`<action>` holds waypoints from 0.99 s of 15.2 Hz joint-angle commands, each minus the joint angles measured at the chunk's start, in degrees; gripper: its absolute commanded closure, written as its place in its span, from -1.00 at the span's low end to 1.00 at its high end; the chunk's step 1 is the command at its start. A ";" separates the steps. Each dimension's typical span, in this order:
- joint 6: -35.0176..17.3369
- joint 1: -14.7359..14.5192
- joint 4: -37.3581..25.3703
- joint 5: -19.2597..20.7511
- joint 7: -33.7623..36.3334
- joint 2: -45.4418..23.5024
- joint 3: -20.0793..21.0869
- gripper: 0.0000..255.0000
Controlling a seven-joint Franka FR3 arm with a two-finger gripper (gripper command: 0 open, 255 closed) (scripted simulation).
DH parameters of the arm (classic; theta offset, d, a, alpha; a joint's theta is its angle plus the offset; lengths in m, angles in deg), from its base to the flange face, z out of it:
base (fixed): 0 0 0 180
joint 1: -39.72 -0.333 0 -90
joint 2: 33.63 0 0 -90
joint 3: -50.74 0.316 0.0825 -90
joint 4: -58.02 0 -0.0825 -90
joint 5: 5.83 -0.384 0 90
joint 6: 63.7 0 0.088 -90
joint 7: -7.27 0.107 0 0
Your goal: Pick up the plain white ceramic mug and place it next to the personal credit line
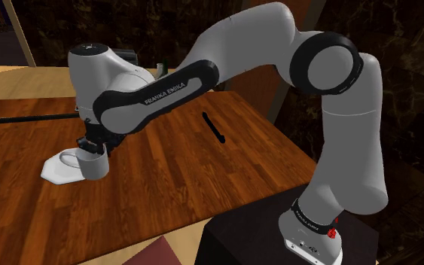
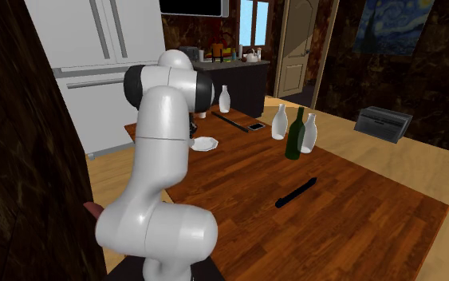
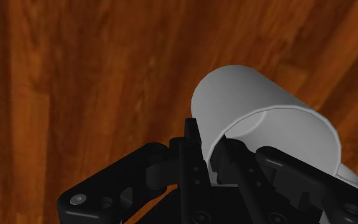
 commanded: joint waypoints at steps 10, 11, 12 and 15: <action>10.32 -13.06 -27.39 3.51 8.91 -18.49 -0.49 1.00; 11.87 -14.39 -31.33 3.68 9.28 -20.92 -0.62 1.00; 13.65 -15.81 -35.82 3.80 9.53 -23.63 -0.79 1.00; 20.42 -20.42 -53.56 3.82 9.22 -34.31 -1.62 1.00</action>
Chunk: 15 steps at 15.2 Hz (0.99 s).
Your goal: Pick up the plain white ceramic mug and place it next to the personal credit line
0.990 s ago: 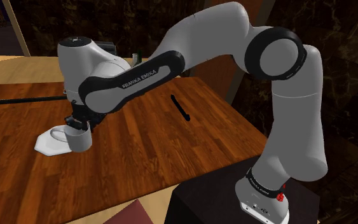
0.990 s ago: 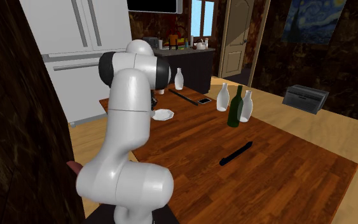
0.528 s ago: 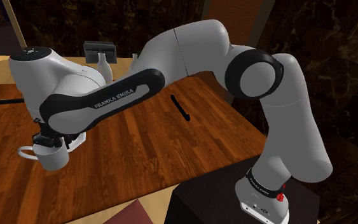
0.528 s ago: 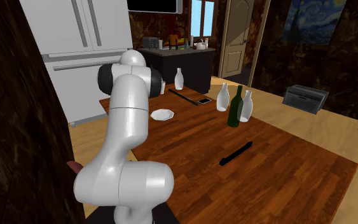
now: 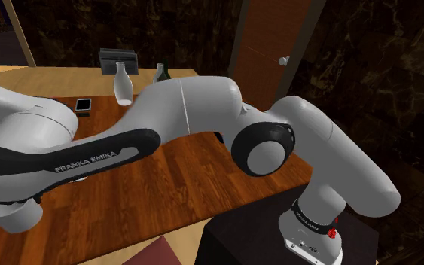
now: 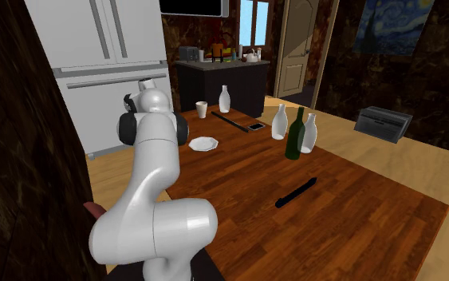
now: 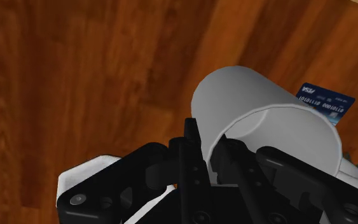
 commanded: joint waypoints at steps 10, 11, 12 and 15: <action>-4.51 -0.69 -0.22 0.66 1.35 -4.92 -0.61 1.00; -4.65 -0.68 -0.15 0.69 1.38 -5.00 -0.61 1.00; -4.65 -0.68 -0.15 0.69 1.38 -5.00 -0.62 1.00; -4.64 -0.69 -0.19 0.68 1.37 -5.02 -0.62 1.00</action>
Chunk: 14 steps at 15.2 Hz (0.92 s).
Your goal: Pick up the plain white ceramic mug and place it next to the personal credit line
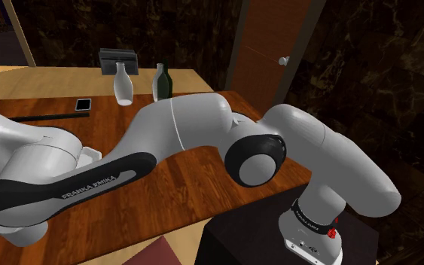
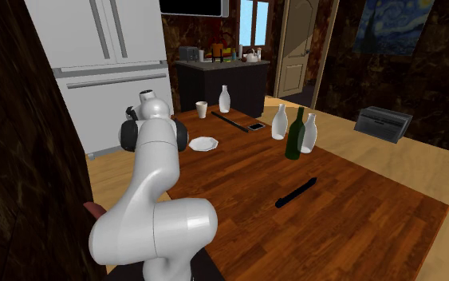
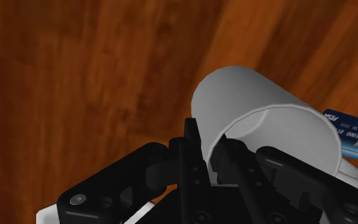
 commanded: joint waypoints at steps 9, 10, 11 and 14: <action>0.04 -0.02 -0.15 0.00 -0.02 -0.08 0.00 -1.00; 0.65 0.04 0.91 -0.08 0.10 1.53 0.16 -1.00; 1.38 0.07 1.67 -0.17 0.17 2.99 0.31 -1.00; 2.95 0.03 2.42 -0.37 0.20 5.27 0.57 -1.00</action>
